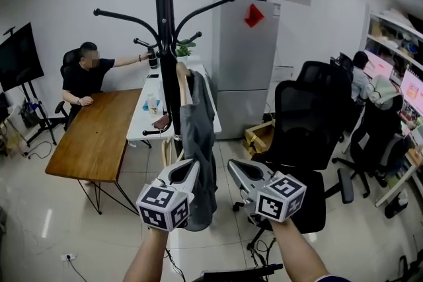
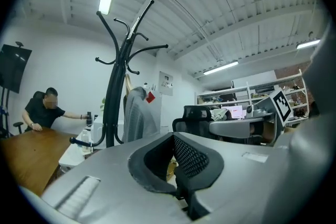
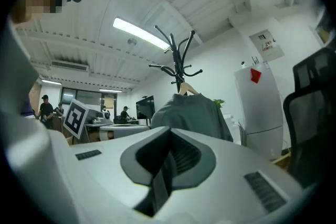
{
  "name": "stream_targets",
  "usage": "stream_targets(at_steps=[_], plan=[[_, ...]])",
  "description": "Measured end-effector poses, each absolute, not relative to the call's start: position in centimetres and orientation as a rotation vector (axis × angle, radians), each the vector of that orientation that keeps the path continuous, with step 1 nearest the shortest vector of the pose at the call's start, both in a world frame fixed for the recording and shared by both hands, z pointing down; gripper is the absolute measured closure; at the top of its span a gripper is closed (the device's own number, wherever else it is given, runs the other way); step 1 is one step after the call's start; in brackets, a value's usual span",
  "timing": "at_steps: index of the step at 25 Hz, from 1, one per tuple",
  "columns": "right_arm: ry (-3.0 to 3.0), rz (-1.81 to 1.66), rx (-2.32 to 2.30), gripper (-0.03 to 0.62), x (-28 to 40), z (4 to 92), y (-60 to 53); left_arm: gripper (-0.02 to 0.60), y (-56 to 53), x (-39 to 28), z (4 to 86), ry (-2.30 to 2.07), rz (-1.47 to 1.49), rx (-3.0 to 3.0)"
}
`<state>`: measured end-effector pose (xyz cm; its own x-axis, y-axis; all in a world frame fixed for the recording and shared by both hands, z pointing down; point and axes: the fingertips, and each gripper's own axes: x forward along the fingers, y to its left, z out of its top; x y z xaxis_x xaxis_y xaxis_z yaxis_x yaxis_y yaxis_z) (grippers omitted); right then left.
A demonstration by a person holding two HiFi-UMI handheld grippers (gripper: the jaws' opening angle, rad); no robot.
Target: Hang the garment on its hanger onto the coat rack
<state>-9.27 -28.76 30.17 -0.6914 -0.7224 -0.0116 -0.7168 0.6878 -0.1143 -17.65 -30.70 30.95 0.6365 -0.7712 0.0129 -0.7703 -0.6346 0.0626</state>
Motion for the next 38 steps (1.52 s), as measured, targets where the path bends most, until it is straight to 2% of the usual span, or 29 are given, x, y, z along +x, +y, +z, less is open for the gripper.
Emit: stream_targets(at_steps=[18, 38], plan=[[2.840, -0.211, -1.151, 0.588, -7.0, 31.5, -28.5, 0.577, -29.8, -13.6, 33.3, -1.277, -0.006, 2.735], [2.861, -0.187, -1.142, 0.588, -7.4, 31.2, -28.1, 0.577, -29.4, -13.1, 32.9, -1.243, -0.021, 2.747]])
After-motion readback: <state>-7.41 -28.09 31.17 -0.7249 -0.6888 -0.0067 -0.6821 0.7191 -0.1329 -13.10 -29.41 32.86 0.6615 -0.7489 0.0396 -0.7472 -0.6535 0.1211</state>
